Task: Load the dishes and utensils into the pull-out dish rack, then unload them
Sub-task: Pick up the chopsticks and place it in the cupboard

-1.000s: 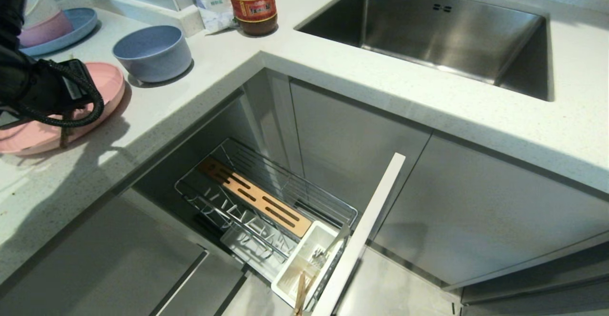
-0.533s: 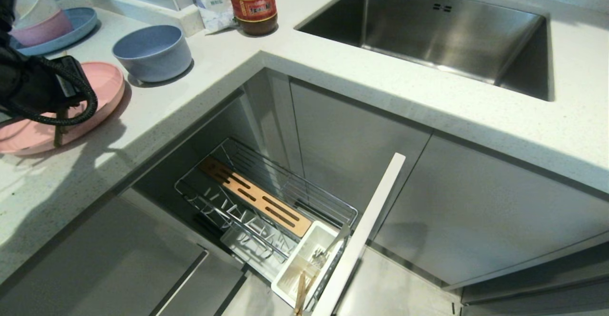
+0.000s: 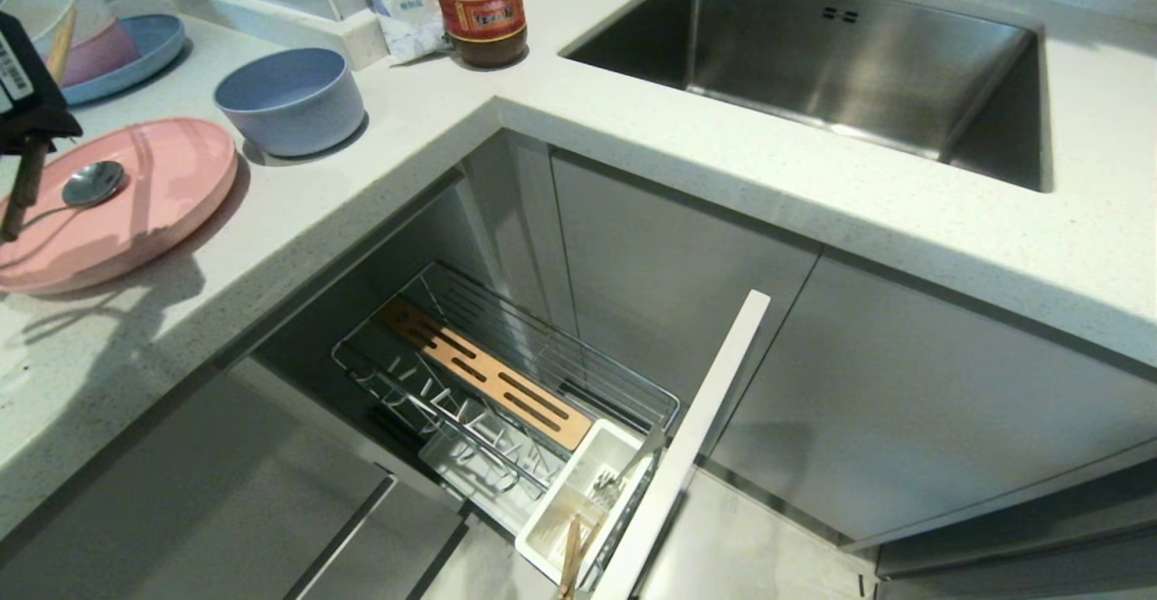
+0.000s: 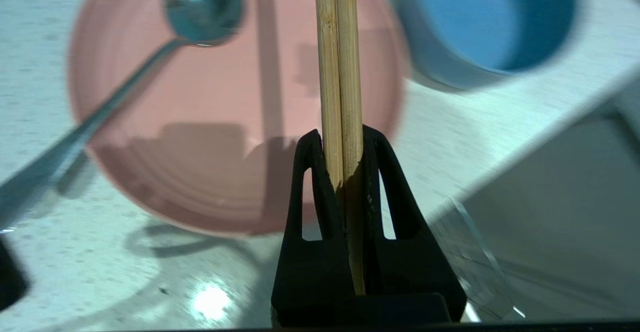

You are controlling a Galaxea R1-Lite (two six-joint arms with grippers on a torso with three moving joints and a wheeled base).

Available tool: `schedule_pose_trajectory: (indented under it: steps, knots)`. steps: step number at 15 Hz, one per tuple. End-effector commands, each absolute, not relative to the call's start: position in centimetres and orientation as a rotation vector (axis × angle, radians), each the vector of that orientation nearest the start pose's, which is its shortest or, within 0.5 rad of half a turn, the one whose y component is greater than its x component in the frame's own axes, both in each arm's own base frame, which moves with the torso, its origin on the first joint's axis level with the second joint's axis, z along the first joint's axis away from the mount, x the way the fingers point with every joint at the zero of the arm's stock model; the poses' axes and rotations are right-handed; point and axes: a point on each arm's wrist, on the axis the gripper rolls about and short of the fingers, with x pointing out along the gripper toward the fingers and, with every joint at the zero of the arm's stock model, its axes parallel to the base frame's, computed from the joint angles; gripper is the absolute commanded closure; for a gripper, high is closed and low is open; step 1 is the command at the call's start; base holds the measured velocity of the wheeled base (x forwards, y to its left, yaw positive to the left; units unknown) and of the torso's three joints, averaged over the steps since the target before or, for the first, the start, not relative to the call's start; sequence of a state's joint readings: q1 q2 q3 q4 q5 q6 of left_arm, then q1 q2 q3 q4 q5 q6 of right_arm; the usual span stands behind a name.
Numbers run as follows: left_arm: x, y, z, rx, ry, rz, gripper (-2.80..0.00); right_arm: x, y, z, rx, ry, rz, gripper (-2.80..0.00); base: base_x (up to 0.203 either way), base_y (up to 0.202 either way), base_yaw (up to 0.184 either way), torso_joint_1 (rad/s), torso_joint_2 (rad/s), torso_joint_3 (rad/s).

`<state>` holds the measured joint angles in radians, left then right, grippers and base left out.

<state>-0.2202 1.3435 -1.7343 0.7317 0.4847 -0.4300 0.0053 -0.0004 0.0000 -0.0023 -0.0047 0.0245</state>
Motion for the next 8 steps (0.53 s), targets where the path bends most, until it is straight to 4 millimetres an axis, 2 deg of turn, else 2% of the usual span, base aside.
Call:
schedule_pose_trajectory:
  steps: [1,8]
  knots:
    - [13.0,-2.5,40.5,-0.338,0.215,0.226,0.0,-2.3,0.0,7.5,0.025,-0.006,0.002,0.0,0.0,0.0,0.0,0.0,0.0,0.0]
    - [9.6,-5.3,40.7,-0.433,0.277,-0.163,0.0,-2.3,0.0,7.5,0.025,-0.006,0.001,0.0,0.0,0.0,0.0,0.0,0.0,0.0]
